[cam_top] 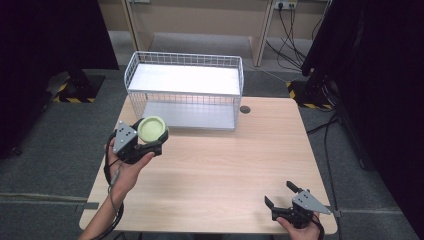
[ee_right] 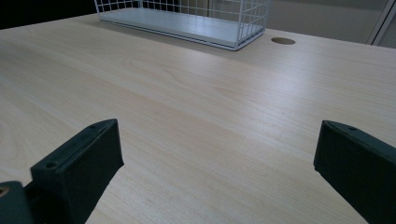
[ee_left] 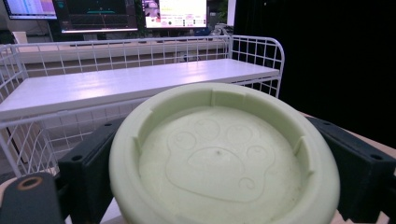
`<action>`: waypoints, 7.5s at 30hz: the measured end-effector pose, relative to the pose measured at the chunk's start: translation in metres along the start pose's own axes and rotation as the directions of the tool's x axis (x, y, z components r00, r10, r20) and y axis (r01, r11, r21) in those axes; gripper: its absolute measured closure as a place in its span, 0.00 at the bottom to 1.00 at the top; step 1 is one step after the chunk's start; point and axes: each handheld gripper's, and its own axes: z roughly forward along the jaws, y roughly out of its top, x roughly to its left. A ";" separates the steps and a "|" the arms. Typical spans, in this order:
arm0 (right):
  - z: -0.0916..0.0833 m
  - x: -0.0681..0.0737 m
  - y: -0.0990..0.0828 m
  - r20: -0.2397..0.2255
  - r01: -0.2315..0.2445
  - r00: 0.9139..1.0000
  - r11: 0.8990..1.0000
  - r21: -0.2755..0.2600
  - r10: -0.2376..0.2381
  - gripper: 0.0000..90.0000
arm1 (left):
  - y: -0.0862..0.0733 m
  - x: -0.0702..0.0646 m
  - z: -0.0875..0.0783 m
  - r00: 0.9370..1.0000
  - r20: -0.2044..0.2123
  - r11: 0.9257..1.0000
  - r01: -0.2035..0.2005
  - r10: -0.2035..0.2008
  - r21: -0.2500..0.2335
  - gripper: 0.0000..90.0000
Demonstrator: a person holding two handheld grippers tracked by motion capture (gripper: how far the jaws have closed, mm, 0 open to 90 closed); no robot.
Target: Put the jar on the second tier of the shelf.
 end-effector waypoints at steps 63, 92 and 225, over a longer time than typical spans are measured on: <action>0.000 0.001 0.000 -0.005 0.008 1.000 1.000 -0.003 -0.008 0.02 | 0.095 0.030 0.116 0.972 -0.234 0.981 -0.057 0.013 -0.186 0.12; -0.001 0.001 0.000 -0.010 0.010 1.000 1.000 -0.006 -0.010 0.02 | 0.097 0.048 0.176 0.960 -0.281 0.991 -0.030 -0.008 -0.130 0.12; 0.000 0.003 0.000 -0.015 0.032 0.999 0.999 0.004 -0.032 0.02 | 0.023 0.062 0.105 0.979 -0.201 0.998 -0.007 -0.007 -0.067 0.01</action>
